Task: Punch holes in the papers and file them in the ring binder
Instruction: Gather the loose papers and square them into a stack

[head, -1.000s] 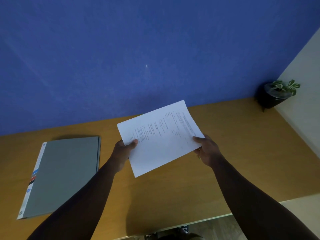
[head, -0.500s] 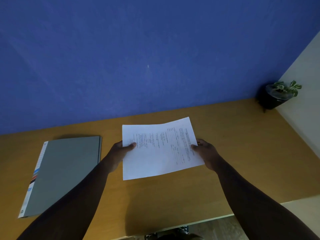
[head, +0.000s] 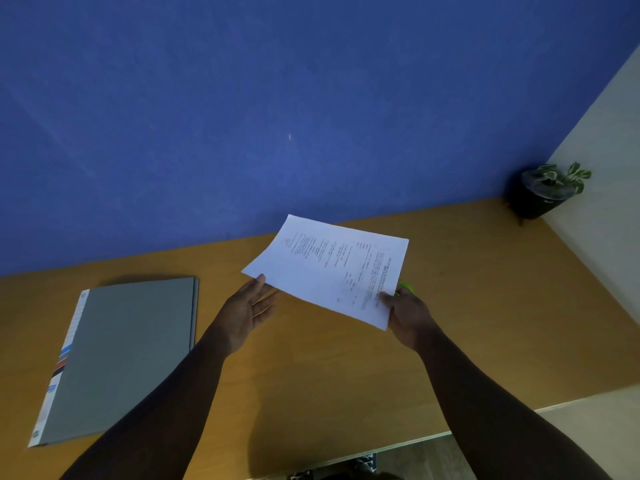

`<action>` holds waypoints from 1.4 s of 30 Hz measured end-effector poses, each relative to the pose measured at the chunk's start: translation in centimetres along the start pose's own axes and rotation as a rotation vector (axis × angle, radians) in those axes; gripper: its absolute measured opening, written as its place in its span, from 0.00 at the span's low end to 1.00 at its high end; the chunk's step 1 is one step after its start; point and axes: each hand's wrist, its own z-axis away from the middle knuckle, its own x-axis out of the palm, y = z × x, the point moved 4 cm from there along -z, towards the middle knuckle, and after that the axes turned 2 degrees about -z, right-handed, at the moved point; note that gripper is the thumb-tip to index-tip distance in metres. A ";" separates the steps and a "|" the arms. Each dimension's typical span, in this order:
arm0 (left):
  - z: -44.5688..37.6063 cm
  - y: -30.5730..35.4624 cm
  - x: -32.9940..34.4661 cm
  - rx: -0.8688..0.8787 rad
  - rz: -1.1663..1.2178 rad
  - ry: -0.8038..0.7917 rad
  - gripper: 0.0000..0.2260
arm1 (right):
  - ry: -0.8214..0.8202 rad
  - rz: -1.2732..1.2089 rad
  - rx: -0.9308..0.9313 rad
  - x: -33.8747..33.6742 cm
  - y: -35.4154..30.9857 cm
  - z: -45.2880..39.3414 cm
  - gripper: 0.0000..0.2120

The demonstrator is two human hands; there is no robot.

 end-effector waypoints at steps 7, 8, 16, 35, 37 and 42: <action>-1.7 -1.2 3.6 0.031 -0.023 0.025 0.18 | -0.125 -0.090 0.113 2.0 2.0 0.8 0.23; -1.9 -1.3 4.0 0.039 -0.011 0.055 0.17 | -0.147 -0.093 0.120 2.3 2.2 1.0 0.23; -3.6 -1.6 5.6 0.020 0.025 0.269 0.16 | -0.218 0.017 0.157 2.6 2.6 1.2 0.23; -5.5 -2.5 3.9 -0.014 -0.223 0.159 0.10 | 0.033 0.414 -0.005 -0.9 0.3 -2.1 0.16; -5.7 -2.9 4.1 -0.017 -0.246 0.157 0.11 | 0.022 0.438 -0.008 -0.9 0.8 -2.2 0.16; -6.3 -3.8 4.7 -0.030 -0.265 0.127 0.15 | 0.052 0.467 -0.013 -2.0 1.1 -2.4 0.15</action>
